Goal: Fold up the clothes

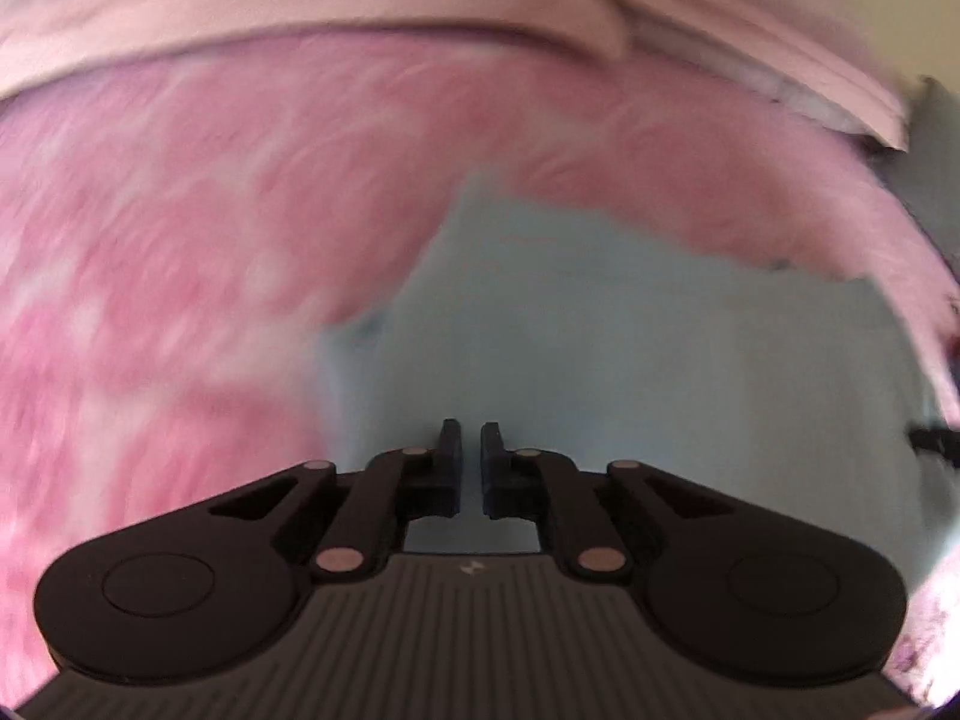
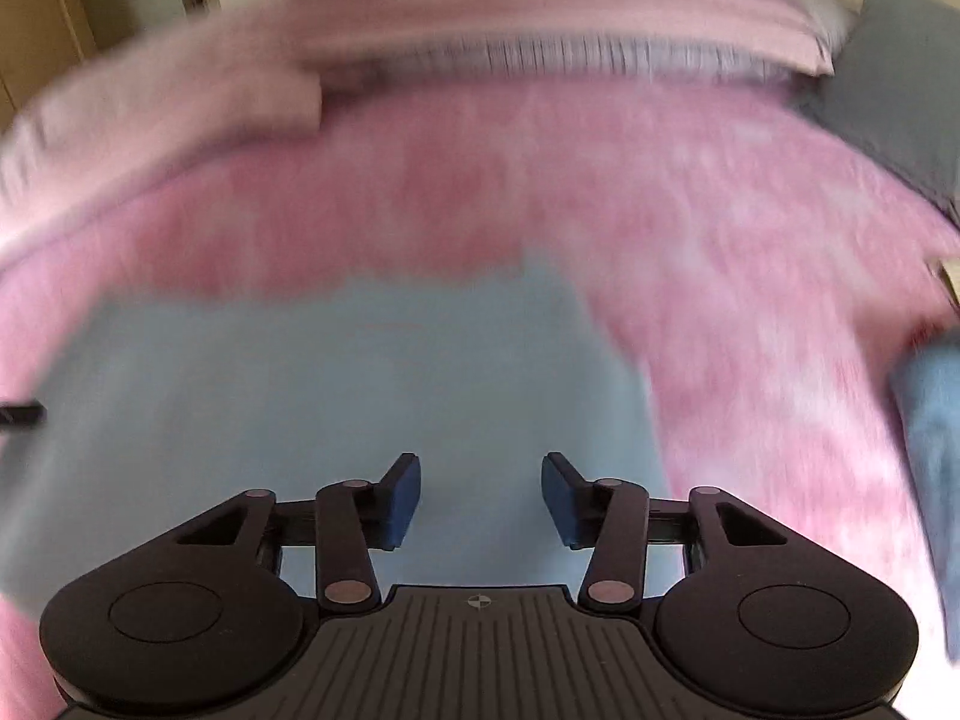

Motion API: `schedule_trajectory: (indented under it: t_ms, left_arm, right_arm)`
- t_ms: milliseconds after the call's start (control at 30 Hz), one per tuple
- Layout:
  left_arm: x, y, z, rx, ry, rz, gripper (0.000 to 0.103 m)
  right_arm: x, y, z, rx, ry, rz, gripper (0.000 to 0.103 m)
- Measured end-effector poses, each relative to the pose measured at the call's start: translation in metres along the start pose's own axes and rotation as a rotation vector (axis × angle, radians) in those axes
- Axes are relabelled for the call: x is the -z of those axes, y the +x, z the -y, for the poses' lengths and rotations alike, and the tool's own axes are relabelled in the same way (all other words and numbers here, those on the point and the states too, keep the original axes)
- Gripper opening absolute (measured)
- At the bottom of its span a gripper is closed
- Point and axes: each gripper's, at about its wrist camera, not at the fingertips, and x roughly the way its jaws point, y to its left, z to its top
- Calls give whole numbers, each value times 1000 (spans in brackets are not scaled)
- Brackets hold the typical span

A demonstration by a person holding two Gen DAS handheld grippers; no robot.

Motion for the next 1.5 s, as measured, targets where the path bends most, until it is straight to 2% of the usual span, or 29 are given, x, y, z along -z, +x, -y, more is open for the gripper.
schedule_trajectory:
  t_ms: [67, 133, 200, 300, 433, 567, 600, 667, 700, 733, 800, 933, 1067, 1200, 1233, 1300, 1367, 1433, 1500]
  left_arm:
    - [2, -11, -11, -19, -31, 0, 3]
    - [1, -25, -14, -34, -19, 6, 2]
    - [1, -40, -9, -21, 5, 15, 2]
    - [10, -60, 2, 43, 25, 15, 3]
    - [39, -41, 2, 13, 5, -112, 3]
    - [41, -47, -4, 31, -43, -73, 3]
    - [39, -50, -4, 37, -47, -54, 3]
    - [38, -55, -5, 66, -54, -24, 3]
    - [38, -54, -6, 88, -51, -27, 3]
    - [41, -48, -5, 76, -38, -56, 3]
    - [47, -37, -6, 45, -24, -95, 3]
    - [43, -37, -10, 59, -75, -89, 3]
    - [44, -40, -14, 79, -85, -88, 3]
    - [46, -41, -23, 108, -137, -92, 3]
    - [46, -41, -24, 114, -143, -93, 3]
    - [45, -41, -26, 123, -148, -94, 3]
    - [45, -42, -28, 130, -147, -94, 3]
    - [45, -44, -31, 136, -152, -91, 3]
    - [47, -48, -36, 140, -169, -86, 3]
  right_arm:
    - [10, -6, 15, -1, 75, 24, 45]
    - [9, -18, 20, 77, 115, 3, 44]
    - [9, -33, 24, 108, 146, 7, 43]
    - [15, -61, 28, 44, 296, 44, 43]
    - [48, -87, 35, -50, 625, 58, 43]
    - [90, -83, 57, -102, 957, 3, 44]
    - [95, -80, 63, -126, 1014, 15, 44]
    - [102, -75, 74, -188, 1106, 61, 44]
    - [105, -72, 78, -224, 1147, 89, 44]
    - [106, -67, 82, -254, 1181, 102, 44]
    - [107, -53, 87, -282, 1229, 88, 44]
    - [111, -37, 89, -318, 1262, 104, 43]
    - [113, -34, 88, -346, 1247, 132, 43]
    - [117, -33, 85, -346, 1231, 152, 42]
    - [113, -34, 82, -312, 1191, 142, 27]
    - [94, -38, 69, -204, 1022, 109, 22]
    - [66, -45, 45, -68, 798, 72, 16]
    - [35, -54, 1, 86, 471, 59, 13]
    - [18, -67, -50, 175, 172, 118, 12]
